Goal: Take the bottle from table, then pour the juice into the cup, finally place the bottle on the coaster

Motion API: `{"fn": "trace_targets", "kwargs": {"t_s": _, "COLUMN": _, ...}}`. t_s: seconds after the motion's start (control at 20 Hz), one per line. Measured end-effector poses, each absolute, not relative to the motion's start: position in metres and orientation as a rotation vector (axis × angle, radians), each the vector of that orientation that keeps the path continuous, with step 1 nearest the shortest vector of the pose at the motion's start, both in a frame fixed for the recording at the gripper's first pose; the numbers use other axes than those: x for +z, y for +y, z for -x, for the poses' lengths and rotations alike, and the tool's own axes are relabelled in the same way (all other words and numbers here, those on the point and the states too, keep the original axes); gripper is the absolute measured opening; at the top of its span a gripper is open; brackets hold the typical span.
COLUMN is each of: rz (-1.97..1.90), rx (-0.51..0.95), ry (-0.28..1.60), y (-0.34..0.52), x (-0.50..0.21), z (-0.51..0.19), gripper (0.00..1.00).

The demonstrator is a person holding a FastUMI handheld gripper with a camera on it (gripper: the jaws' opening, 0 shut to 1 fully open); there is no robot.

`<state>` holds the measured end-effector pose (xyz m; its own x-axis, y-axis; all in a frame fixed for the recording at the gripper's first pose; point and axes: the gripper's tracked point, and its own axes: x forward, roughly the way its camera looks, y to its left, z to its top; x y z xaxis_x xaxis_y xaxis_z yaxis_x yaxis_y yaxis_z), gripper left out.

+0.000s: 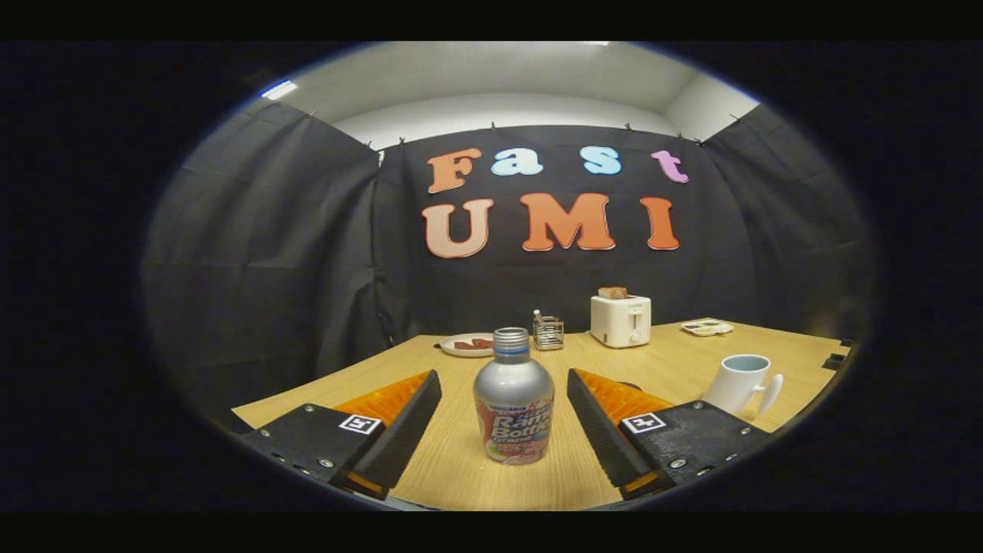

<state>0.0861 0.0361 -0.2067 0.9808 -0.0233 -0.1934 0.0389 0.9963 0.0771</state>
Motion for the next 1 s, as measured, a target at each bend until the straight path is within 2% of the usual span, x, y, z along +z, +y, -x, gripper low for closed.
{"fn": "trace_targets", "kwargs": {"t_s": 0.7, "rz": -0.031, "rx": -0.017, "ry": 0.367, "y": 0.038, "x": -0.278, "z": -0.102, "gripper": 0.97}}
{"fn": "trace_targets", "kwargs": {"t_s": 0.8, "rz": 0.001, "rx": -0.034, "ry": 0.373, "y": 0.033, "x": -0.281, "z": -0.103, "gripper": 0.93}}
{"fn": "trace_targets", "kwargs": {"t_s": 0.85, "rz": 0.009, "rx": -0.031, "ry": 0.368, "y": 0.035, "x": -0.281, "z": -0.102, "gripper": 0.84}}
{"fn": "trace_targets", "kwargs": {"t_s": 0.9, "rz": 0.006, "rx": -0.026, "ry": 0.363, "y": 0.035, "x": -0.281, "z": -0.103, "gripper": 0.81}}
{"fn": "trace_targets", "kwargs": {"t_s": 1.0, "rz": -0.006, "rx": -0.018, "ry": 0.357, "y": 0.04, "x": -0.278, "z": -0.1, "gripper": 0.79}}
